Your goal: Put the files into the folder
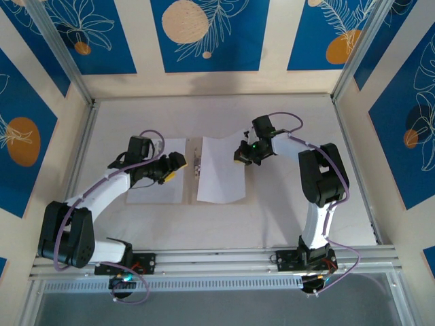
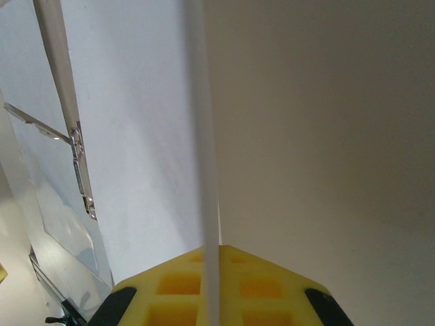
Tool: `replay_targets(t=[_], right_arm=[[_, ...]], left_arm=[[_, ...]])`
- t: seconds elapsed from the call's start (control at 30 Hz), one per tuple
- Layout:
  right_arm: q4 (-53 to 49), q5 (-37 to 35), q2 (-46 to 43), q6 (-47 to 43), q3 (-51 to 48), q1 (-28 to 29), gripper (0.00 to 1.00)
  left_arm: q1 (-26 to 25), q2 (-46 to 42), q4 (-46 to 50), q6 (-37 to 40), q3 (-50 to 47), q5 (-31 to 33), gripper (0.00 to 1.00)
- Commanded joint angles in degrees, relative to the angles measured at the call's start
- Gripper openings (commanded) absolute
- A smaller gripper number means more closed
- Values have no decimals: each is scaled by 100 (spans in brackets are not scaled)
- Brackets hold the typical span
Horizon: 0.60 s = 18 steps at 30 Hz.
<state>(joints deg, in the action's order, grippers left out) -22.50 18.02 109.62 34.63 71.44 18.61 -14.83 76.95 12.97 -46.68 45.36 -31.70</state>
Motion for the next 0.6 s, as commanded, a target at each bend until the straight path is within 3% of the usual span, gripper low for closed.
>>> replay_targets(t=[0.0,0.57], right_arm=[[219,145,-134,51,-68,-13,2],[-27,241,-134,-383,61,-125,2]], left_arm=[[85,-35,149,132,51,-181,78],[92,32,135,159,16,-265,78]])
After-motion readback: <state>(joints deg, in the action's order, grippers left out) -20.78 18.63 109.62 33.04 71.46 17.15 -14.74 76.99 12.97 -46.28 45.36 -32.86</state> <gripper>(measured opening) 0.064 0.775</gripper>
